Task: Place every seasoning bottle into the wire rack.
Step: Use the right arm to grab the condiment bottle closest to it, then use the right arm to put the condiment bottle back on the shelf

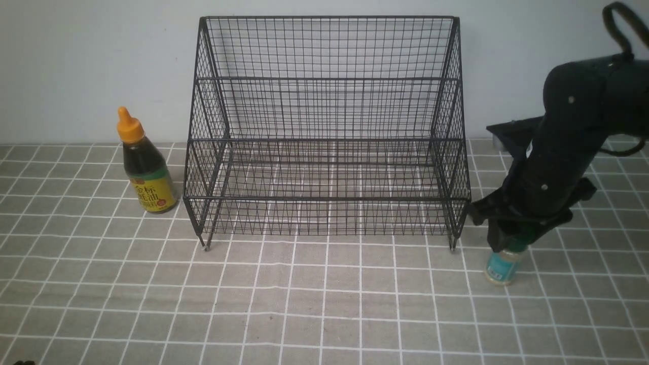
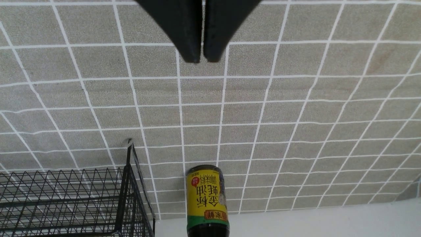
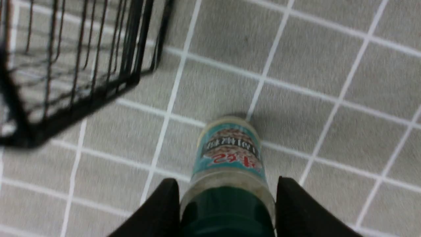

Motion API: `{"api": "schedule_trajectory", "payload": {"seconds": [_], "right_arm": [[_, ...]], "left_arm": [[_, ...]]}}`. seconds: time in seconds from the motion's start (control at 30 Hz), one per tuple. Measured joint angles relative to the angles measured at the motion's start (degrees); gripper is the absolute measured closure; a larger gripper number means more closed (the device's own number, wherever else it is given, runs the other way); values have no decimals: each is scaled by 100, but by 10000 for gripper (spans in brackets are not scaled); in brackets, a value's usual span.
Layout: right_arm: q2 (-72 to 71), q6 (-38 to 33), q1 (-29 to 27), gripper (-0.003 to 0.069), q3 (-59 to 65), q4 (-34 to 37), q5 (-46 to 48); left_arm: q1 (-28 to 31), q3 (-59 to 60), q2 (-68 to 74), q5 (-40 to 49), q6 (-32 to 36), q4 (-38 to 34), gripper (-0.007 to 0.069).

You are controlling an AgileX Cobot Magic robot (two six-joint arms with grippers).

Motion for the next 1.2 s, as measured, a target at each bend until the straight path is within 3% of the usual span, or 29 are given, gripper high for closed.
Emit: {"api": "schedule_trajectory", "payload": {"seconds": [0.3, 0.6, 0.77, 1.2], "right_arm": [[-1290, 0, 202, 309, -626, -38, 392], [-944, 0, 1500, 309, -2263, -102, 518], [-42, 0, 1542, 309, -2898, -157, 513], [957, 0, 1544, 309, -2957, -13, 513]], "left_arm": [[0, 0, 0, 0, 0, 0, 631], [0, 0, 0, 0, 0, 0, 631], [0, 0, 0, 0, 0, 0, 631], [0, 0, 0, 0, 0, 0, 631]]}}
